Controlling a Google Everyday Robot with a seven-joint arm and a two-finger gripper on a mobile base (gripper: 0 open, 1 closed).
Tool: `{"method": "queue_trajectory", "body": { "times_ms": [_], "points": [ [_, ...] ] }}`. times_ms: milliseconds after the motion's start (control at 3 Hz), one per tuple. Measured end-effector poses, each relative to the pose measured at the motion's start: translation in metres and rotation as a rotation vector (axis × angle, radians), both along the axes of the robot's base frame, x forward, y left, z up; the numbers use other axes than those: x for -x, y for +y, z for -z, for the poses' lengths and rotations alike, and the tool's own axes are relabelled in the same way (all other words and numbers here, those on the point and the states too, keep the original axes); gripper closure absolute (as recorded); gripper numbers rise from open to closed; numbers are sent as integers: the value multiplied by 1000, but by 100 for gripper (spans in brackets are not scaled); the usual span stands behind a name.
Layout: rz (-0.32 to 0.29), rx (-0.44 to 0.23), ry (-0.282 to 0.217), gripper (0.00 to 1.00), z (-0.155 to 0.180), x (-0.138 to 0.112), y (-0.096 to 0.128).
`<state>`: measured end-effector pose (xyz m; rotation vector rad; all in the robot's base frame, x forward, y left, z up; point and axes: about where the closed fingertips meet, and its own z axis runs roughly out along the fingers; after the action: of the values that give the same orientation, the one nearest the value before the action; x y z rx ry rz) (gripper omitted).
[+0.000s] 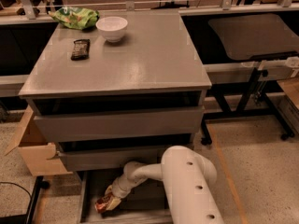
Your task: Pick coke can from bottom drawer and place on counter
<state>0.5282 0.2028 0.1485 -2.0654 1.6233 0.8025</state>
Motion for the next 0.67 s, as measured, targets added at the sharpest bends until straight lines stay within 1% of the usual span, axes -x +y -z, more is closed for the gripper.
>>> {"method": "queue_trajectory", "body": {
  "times_ms": [333,667],
  "points": [
    [48,-76,-59,100,-34,-5,-25],
    [142,-168,-132,100,-79,1,-72]
  ]
}}
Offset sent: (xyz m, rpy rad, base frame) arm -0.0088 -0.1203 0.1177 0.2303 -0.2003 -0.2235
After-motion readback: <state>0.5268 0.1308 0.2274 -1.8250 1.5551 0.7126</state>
